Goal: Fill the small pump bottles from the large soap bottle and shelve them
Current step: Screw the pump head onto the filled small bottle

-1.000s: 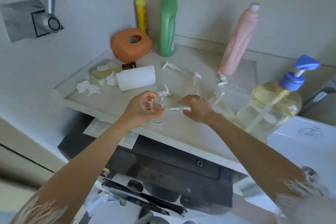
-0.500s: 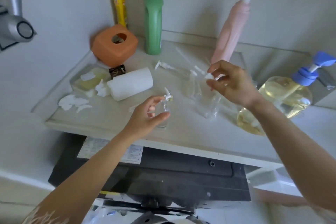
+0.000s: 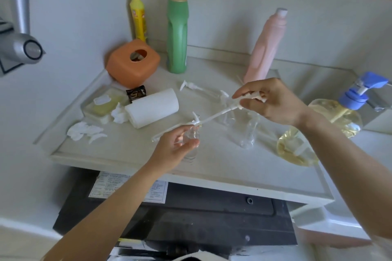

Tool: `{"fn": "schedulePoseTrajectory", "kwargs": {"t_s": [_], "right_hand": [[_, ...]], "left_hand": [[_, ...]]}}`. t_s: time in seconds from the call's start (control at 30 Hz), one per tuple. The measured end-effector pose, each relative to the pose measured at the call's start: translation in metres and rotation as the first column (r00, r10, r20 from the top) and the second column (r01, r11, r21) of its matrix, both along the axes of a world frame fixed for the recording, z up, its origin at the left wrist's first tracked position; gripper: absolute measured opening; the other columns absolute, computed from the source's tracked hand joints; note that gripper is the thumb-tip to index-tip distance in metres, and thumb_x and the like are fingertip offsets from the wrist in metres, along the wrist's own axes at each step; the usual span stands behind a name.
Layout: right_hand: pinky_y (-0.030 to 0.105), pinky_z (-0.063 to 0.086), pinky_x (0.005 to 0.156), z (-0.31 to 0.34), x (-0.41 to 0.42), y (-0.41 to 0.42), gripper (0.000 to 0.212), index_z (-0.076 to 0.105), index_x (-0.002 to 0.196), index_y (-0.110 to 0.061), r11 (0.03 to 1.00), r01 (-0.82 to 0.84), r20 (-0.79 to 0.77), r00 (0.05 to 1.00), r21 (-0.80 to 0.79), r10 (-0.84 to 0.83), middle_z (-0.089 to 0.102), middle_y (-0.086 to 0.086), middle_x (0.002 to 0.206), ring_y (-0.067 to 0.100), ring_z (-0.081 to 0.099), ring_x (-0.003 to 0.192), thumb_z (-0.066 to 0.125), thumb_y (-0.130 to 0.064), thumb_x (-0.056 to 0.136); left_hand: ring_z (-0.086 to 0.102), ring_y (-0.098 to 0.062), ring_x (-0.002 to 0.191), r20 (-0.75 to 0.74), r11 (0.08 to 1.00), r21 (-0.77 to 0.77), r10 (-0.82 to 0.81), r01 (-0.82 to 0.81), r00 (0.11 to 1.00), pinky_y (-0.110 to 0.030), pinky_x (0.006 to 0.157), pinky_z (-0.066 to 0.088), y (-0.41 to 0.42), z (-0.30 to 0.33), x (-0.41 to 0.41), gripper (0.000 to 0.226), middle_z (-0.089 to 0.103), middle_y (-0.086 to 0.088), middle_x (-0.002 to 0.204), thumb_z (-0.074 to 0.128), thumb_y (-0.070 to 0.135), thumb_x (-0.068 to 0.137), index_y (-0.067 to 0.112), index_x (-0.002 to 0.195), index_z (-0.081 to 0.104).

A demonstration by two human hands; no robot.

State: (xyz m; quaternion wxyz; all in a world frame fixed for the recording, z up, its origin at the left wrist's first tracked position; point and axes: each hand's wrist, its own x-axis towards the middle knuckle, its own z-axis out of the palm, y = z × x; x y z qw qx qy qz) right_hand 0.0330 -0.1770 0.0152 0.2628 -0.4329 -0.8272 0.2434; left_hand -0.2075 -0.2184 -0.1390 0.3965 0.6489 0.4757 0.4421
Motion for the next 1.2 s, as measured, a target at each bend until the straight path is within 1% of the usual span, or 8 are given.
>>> {"fn": "schedulePoseTrajectory", "kwargs": {"t_s": [0.1,0.43,0.63,0.73,0.8,1.0,1.1,1.2], "right_hand": [[0.009,0.035,0.058,0.005,0.0,0.005,0.03,0.069,0.085,-0.035,0.999,-0.003,-0.028,1.0,0.034,0.004,0.068,-0.009,0.076,0.007,0.048,0.055,0.068,-0.005,0.085],[0.012,0.041,0.074,0.012,-0.053,0.013,0.027,0.066,0.104,-0.029,0.983,-0.182,0.396,0.904,0.019,0.159,0.061,-0.012,0.085,-0.006,0.053,0.076,0.075,-0.03,0.079],[0.029,0.042,0.082,-0.017,-0.098,0.011,0.027,0.065,0.108,-0.021,0.944,-0.331,0.687,0.682,-0.019,0.253,0.064,-0.007,0.104,0.011,0.05,0.089,0.066,-0.038,0.086],[0.037,0.048,0.076,-0.024,-0.102,0.012,0.039,0.065,0.081,-0.019,0.97,-0.24,0.758,0.641,0.049,0.121,0.064,0.001,0.081,0.023,0.058,0.08,0.055,-0.057,0.088],[0.035,0.045,0.069,-0.024,-0.103,0.01,0.049,0.056,0.066,-0.022,0.972,-0.218,0.779,0.623,0.088,0.069,0.055,-0.001,0.069,0.026,0.054,0.073,0.049,-0.066,0.085],[0.026,0.036,0.076,-0.014,-0.102,0.01,0.033,0.063,0.11,-0.025,0.954,-0.3,0.75,0.63,-0.007,0.204,0.058,-0.008,0.095,0.014,0.05,0.092,0.068,-0.043,0.083],[0.034,0.046,0.077,-0.027,-0.11,0.003,0.038,0.062,0.095,-0.016,0.953,-0.251,0.77,0.637,0.17,0.031,0.057,0.003,0.08,0.027,0.056,0.083,0.055,-0.053,0.09],[0.035,0.046,0.083,-0.023,-0.11,0.005,0.037,0.064,0.106,-0.021,0.969,-0.216,0.765,0.642,0.123,0.046,0.064,0.003,0.102,0.026,0.058,0.096,0.053,-0.053,0.09]], "left_hand": [[0.051,-0.005,0.081,0.003,1.0,-0.003,-0.013,0.013,1.0,0.002,0.069,0.037,0.0,0.001,0.0,0.04,0.049,0.015,0.099,0.064,0.039,0.084,0.023,0.121,0.06],[0.056,0.008,0.085,-0.008,0.998,-0.066,0.01,-0.011,1.0,-0.001,0.079,0.037,0.002,-0.002,0.0,0.048,0.065,0.017,0.096,0.063,0.057,0.077,0.037,0.12,0.056],[0.056,0.016,0.079,-0.072,0.999,-0.05,0.014,-0.018,0.997,0.005,0.072,0.035,-0.002,0.001,0.001,0.02,0.058,0.038,0.075,0.059,0.046,0.087,0.041,0.106,0.054],[0.054,0.006,0.074,-0.022,0.999,-0.035,0.006,-0.007,1.0,-0.006,0.067,0.04,-0.004,0.002,0.001,0.03,0.058,0.04,0.076,0.061,0.039,0.09,0.025,0.117,0.059],[0.049,-0.005,0.086,-0.009,1.0,-0.029,0.002,-0.002,1.0,-0.018,0.071,0.041,-0.005,0.003,0.001,0.045,0.059,0.04,0.081,0.059,0.05,0.085,0.023,0.121,0.06],[0.056,0.007,0.112,-0.055,0.997,-0.075,0.013,-0.017,0.998,-0.011,0.088,0.04,-0.002,0.0,0.0,0.052,0.065,0.026,0.108,0.053,0.07,0.077,0.041,0.119,0.055],[0.043,-0.002,0.116,-0.025,0.999,-0.048,0.004,-0.005,1.0,-0.016,0.087,0.042,-0.003,0.001,0.001,0.029,0.058,0.02,0.11,0.054,0.064,0.081,0.05,0.106,0.057],[0.048,0.005,0.115,-0.048,0.999,-0.053,0.007,-0.009,0.999,-0.02,0.092,0.037,-0.003,0.0,0.001,0.028,0.057,0.028,0.114,0.054,0.063,0.082,0.06,0.11,0.052]]}}
